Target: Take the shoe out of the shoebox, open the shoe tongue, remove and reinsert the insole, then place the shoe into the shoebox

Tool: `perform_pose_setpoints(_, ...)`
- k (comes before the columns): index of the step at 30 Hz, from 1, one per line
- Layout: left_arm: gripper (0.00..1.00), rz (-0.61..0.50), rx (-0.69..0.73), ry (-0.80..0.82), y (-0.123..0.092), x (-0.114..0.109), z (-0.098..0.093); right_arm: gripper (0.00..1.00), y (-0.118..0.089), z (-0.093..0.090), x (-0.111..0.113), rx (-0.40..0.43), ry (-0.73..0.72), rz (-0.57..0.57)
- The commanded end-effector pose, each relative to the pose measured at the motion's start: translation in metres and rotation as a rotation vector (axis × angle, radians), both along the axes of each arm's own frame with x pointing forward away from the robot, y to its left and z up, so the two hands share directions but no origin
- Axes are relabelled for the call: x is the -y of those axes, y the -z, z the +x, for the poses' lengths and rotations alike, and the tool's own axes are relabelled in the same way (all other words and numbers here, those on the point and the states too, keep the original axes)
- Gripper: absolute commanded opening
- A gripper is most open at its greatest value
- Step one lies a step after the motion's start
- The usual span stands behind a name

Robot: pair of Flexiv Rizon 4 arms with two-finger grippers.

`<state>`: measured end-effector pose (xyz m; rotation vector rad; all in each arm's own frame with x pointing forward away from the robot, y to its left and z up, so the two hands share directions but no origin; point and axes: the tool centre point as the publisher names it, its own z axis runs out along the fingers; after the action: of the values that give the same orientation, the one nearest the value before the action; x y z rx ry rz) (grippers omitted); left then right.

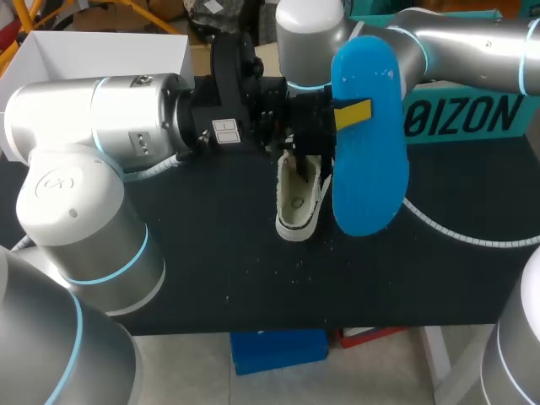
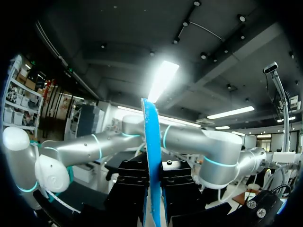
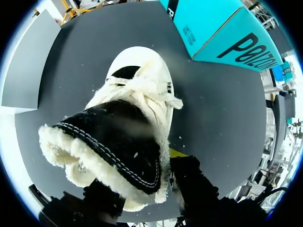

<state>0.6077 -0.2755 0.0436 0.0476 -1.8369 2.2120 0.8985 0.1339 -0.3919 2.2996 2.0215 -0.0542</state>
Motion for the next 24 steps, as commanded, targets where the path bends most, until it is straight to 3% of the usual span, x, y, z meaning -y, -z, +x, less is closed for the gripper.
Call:
perform_pose_setpoints(1,0.0,0.001,0.0,-0.003,0.001,0.001,-0.001,1.0,-0.01,-0.008,0.011,0.024,0.012,0.043)
perform_pose_setpoints(10,0.0,0.001,0.0,-0.003,0.001,0.001,-0.001,1.0,-0.041,-0.015,0.017,0.057,0.012,0.243)
perform_pose_setpoints(12,0.0,0.001,0.0,-0.003,0.001,0.001,-0.001,1.0,-0.047,-0.018,0.011,0.051,-0.075,0.325)
perform_pose_setpoints(24,0.0,0.001,0.0,-0.003,0.001,0.001,-0.001,1.0,-0.051,-0.02,0.009,0.051,-0.095,0.295)
